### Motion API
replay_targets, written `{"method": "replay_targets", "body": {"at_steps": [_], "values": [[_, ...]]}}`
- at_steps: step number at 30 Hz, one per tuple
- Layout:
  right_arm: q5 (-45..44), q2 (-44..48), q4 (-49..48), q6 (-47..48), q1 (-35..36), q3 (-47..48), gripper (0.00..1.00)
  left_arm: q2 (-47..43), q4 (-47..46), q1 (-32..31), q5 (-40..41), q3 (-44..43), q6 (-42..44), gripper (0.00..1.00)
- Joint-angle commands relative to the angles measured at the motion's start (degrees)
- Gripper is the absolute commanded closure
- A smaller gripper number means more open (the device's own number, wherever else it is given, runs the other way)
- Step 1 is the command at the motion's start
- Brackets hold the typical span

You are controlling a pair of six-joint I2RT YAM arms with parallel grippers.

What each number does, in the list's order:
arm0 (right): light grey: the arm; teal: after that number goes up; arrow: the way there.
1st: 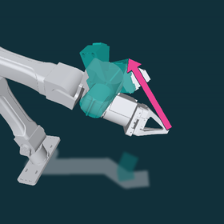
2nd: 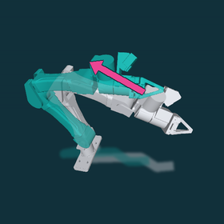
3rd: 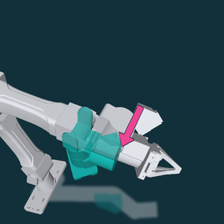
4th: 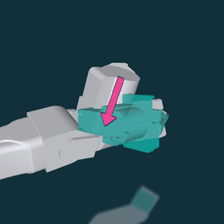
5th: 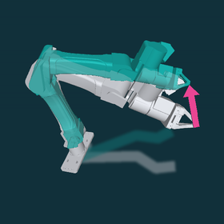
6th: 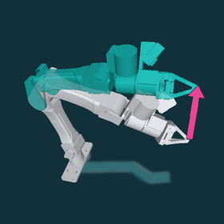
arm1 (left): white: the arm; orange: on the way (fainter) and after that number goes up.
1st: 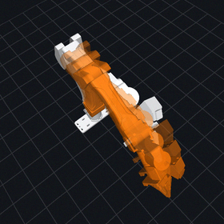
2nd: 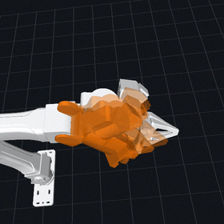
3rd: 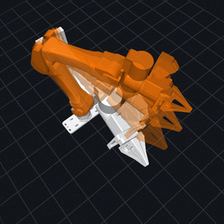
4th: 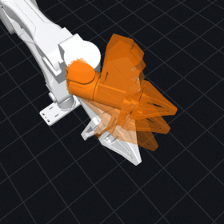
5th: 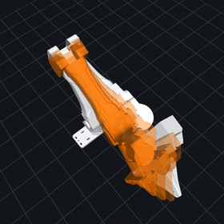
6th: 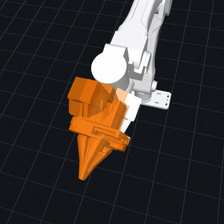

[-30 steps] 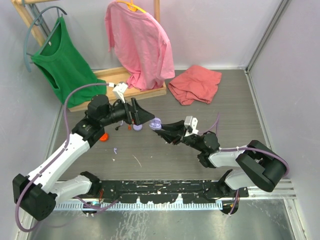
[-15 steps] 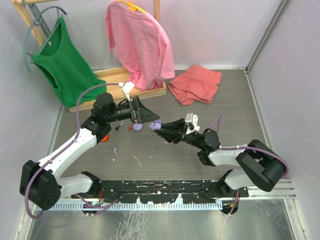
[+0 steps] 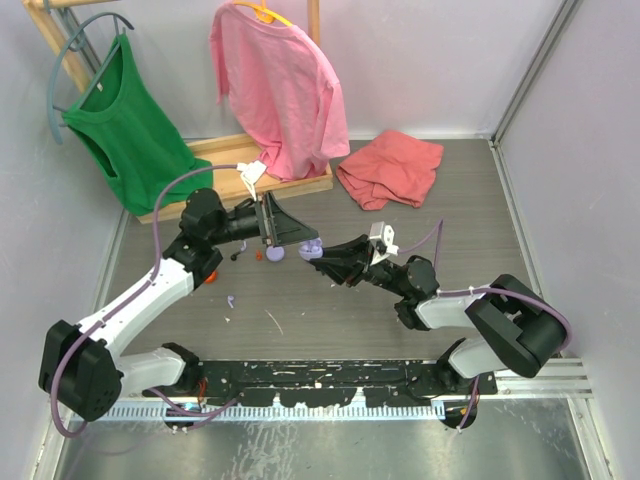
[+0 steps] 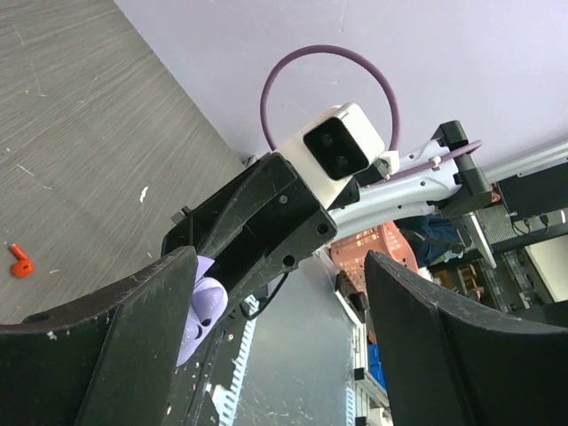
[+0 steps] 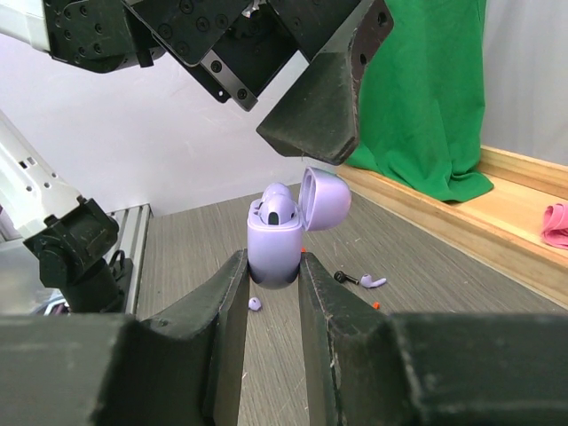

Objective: Insert the wireless bluetooth earbuds into the charging case
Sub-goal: Close the charging case.

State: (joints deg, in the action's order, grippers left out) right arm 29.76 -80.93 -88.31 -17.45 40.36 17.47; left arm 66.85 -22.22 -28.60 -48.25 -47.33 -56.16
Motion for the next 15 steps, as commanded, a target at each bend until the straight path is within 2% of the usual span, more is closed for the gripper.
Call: {"method": "replay_targets", "body": {"at_steps": [1,4,6,11,15], "values": [[0.86,0.62,-8.65,-1.09,-0.30,1.51,0.99,-2.68,0.93,0.12,0.75,-0.49,2.69,0.21],[0.99,1.18,-8.63,-1.09,-0.31,1.60,0.99,-3.45,9.80,0.12,5.76,-1.33,6.87,0.17],[0.93,1.42,-8.63,-1.09,-0.31,1.66,0.99,-3.08,12.58,0.12,7.05,-1.74,7.73,0.16],[0.54,1.64,-8.68,-0.74,-0.31,1.71,0.99,-1.49,12.42,0.05,4.38,-1.94,6.25,0.17],[0.17,1.57,-8.62,-0.57,-0.31,1.76,0.99,-1.27,8.72,-0.24,2.02,-1.19,3.97,0.19]]}}
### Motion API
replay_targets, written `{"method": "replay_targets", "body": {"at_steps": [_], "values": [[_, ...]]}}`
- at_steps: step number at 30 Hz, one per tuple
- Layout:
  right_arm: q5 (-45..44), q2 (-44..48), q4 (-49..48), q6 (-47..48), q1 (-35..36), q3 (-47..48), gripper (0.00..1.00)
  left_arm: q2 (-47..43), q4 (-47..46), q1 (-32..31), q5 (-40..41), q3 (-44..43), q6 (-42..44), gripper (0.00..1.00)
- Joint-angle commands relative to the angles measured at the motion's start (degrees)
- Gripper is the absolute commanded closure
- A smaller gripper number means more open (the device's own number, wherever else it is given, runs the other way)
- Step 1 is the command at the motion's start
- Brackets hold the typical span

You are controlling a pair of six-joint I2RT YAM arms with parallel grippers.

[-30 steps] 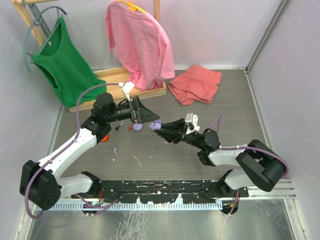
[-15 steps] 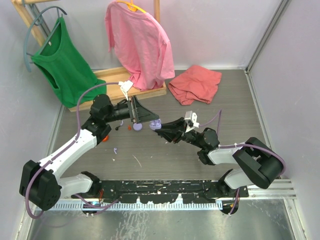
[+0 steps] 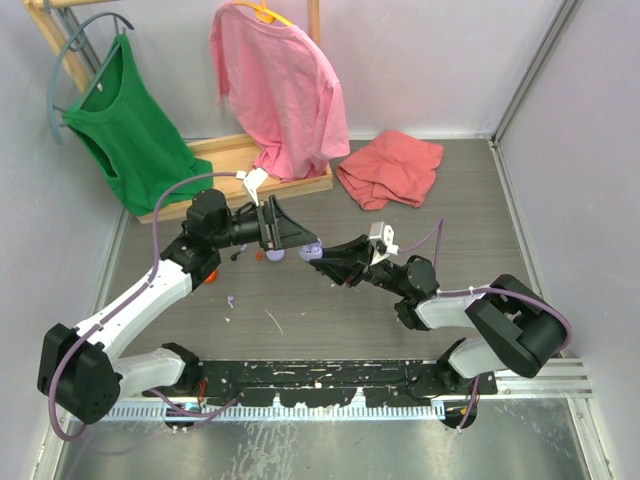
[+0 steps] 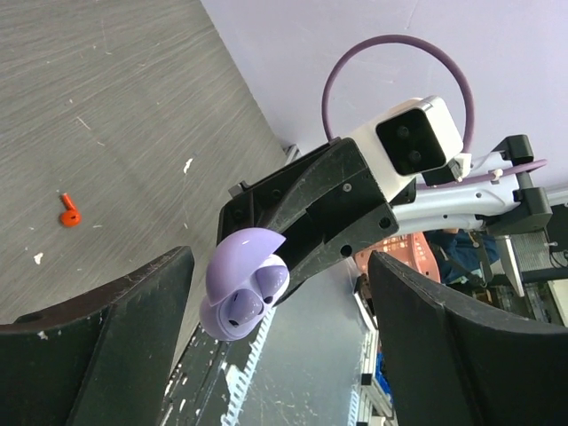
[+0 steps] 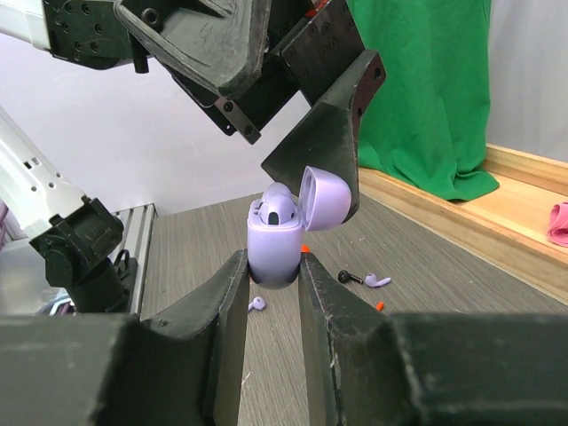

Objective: Insert the wireless bluetooth earbuds into the charging case
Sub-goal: Close the charging case.

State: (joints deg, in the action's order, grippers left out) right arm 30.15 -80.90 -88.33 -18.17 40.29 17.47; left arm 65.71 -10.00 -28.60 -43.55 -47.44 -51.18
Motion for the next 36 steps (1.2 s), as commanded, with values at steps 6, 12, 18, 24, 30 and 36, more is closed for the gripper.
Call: {"method": "replay_targets", "body": {"at_steps": [6,12,18,24,30,36], "values": [[0.04,0.95,-8.61,-0.05,-0.25,1.82,0.99,0.89,-8.98,-1.21,-4.52,-0.87,-4.09,0.22],[0.43,1.05,-8.69,-0.86,-0.26,1.28,0.99,0.67,-12.68,-1.20,-4.88,-0.74,-5.62,0.25],[0.73,0.93,-8.68,-1.72,-0.28,0.55,0.99,0.08,-13.92,-1.20,-4.05,-0.20,-5.28,0.26],[-0.01,1.17,-8.53,-2.90,-0.36,-0.09,0.99,-0.80,-10.78,-1.12,-2.92,-0.48,-2.81,0.26],[-3.60,2.37,-3.16,-6.72,-3.26,-1.76,0.99,-6.42,16.21,-0.68,11.22,-5.03,13.13,0.16],[-9.02,5.98,10.06,-7.24,-5.42,-3.09,0.99,-10.41,35.83,-0.71,31.76,-9.03,22.97,0.03]]}}
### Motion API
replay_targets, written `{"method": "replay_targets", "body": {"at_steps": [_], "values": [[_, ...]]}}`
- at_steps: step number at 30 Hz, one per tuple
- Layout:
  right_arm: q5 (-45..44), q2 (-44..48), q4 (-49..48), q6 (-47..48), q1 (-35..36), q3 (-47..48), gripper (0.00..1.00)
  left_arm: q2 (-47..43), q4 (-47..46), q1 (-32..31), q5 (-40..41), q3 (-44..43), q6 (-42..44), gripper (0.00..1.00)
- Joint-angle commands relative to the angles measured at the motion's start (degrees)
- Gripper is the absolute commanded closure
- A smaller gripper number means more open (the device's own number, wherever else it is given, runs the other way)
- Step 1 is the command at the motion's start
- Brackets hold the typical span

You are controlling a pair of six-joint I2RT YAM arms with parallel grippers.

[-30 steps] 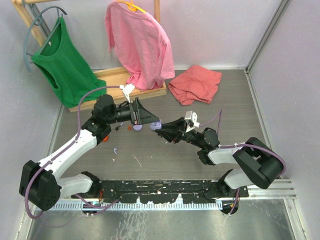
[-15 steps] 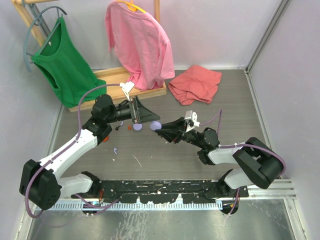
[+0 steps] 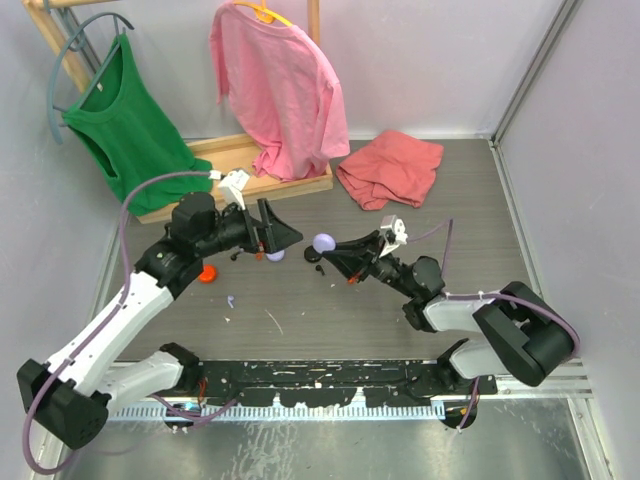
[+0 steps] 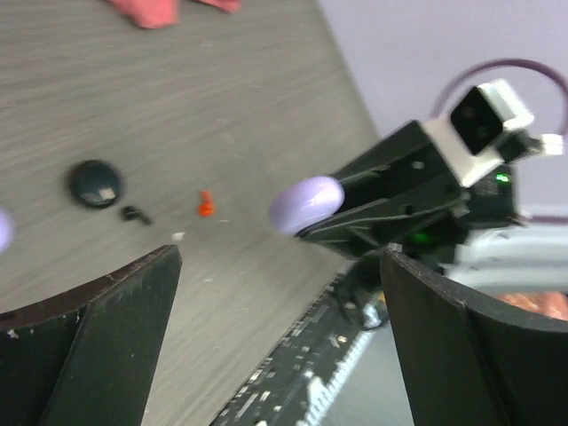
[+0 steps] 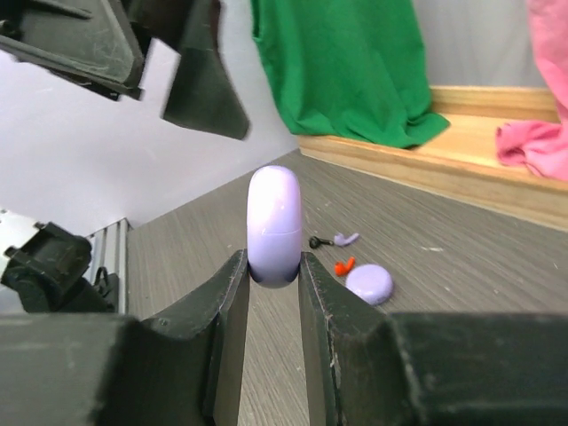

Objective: Insert the wireless bluetooth earbuds into the charging case
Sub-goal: Close the charging case, then place the charging case at the center of the board.

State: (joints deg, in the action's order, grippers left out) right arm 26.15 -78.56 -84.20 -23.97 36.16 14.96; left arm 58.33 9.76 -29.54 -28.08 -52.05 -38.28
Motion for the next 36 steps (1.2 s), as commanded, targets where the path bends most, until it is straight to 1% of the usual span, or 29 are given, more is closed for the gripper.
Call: {"method": "replay_targets", "body": {"at_steps": [1,3,8,11,14,19,22,28,33,36], "values": [[-6.26,4.60,9.06,-1.64,-1.98,-0.54,0.99,-3.28,18.68,0.22,19.07,-5.06,11.38,0.01],[-8.69,6.65,15.62,-2.06,-3.53,-0.40,0.99,-3.64,23.53,0.27,23.94,-6.65,13.51,0.00],[-13.79,11.53,32.91,-3.50,-8.96,0.58,0.99,-3.93,33.45,0.34,34.32,-10.89,19.48,0.02],[-15.62,13.33,42.40,-4.48,-12.84,1.91,0.99,-3.43,36.87,0.57,38.19,-13.04,23.48,0.02],[-17.36,13.40,48.16,-5.83,-17.03,2.68,0.99,-2.13,39.31,1.12,40.44,-14.63,25.82,0.02],[-18.28,9.97,54.19,-8.04,-24.05,4.71,0.99,-0.78,38.52,2.44,42.66,-12.72,26.41,0.02],[-15.71,6.29,56.84,-8.68,-28.81,7.00,0.99,-1.26,38.30,3.38,44.94,-11.05,26.55,0.02],[-11.27,-3.02,59.37,-9.56,-34.54,12.31,0.98,-2.13,36.49,5.63,43.89,-8.59,26.02,0.02],[-8.37,-10.17,61.40,-10.33,-38.39,15.93,0.91,-1.56,36.52,8.95,42.32,-8.26,24.98,0.02],[-8.26,-12.11,64.30,-10.11,-39.52,16.99,0.82,-1.05,36.65,11.33,41.04,-8.16,24.51,0.02]]}}
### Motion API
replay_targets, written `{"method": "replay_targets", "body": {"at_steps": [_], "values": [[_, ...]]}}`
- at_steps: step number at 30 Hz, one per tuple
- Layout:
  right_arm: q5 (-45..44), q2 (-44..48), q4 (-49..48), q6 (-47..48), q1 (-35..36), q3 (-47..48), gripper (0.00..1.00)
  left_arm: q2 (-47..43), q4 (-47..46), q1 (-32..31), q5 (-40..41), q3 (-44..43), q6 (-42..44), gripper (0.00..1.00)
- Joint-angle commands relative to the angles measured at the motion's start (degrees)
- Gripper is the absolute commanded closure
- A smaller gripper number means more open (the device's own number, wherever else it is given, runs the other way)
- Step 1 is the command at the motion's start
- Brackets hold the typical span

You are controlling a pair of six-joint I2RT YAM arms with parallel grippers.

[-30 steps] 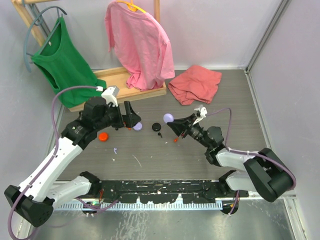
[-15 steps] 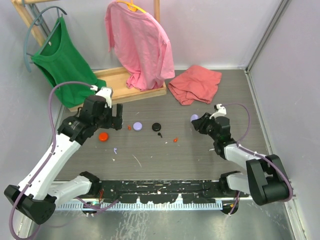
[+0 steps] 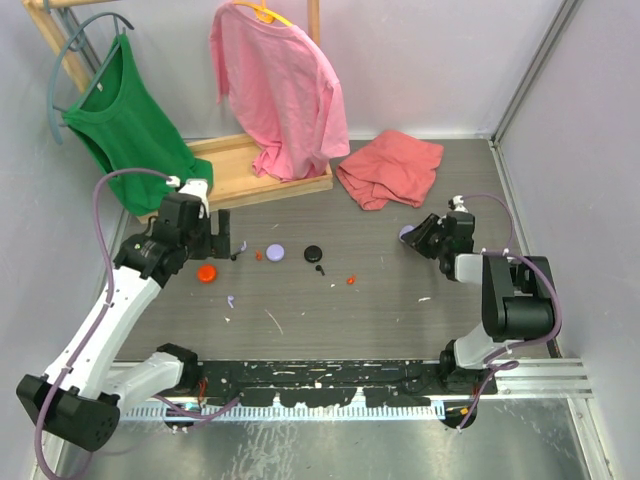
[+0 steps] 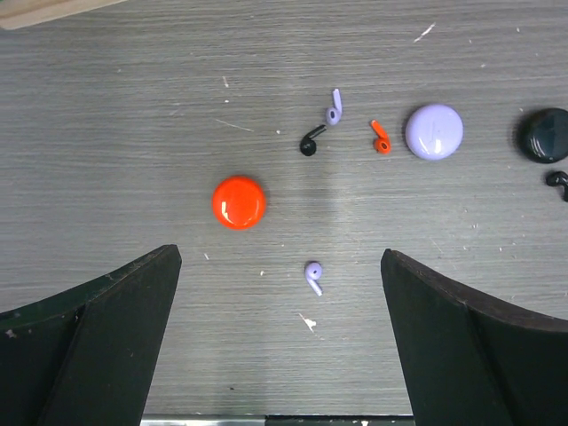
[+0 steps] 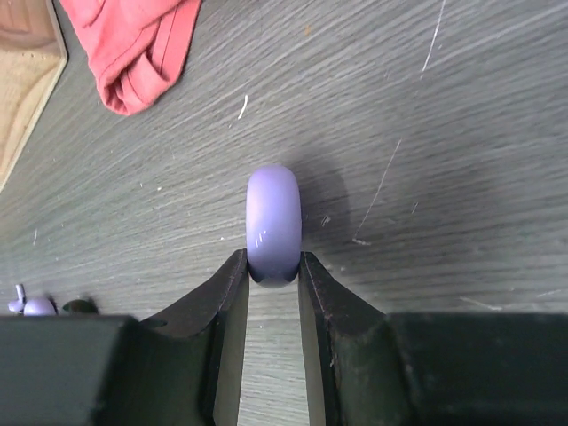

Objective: Insert the wireless bluetooth earbuds into the charging case
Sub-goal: Place the charging case at the center of the board.

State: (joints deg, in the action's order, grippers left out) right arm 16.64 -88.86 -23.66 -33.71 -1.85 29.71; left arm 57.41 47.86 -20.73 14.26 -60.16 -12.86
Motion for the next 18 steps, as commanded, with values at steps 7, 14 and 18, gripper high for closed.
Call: {"method": "replay_targets", "body": {"at_steps": [7,14,18], "values": [[-2.93,1.41,9.78,1.26,-1.59,0.78,0.46,0.32,-1.71,4.33,-3.54,0.31,-1.19,0.02],[-2.82,10.22,11.35,1.79,-1.30,-3.81,0.31,2.42,-1.52,4.64,-6.19,-0.18,-2.33,0.02],[-1.89,16.23,11.61,3.69,0.63,-5.96,0.28,4.71,-0.84,4.58,-10.47,-0.95,-4.25,0.02]]}}
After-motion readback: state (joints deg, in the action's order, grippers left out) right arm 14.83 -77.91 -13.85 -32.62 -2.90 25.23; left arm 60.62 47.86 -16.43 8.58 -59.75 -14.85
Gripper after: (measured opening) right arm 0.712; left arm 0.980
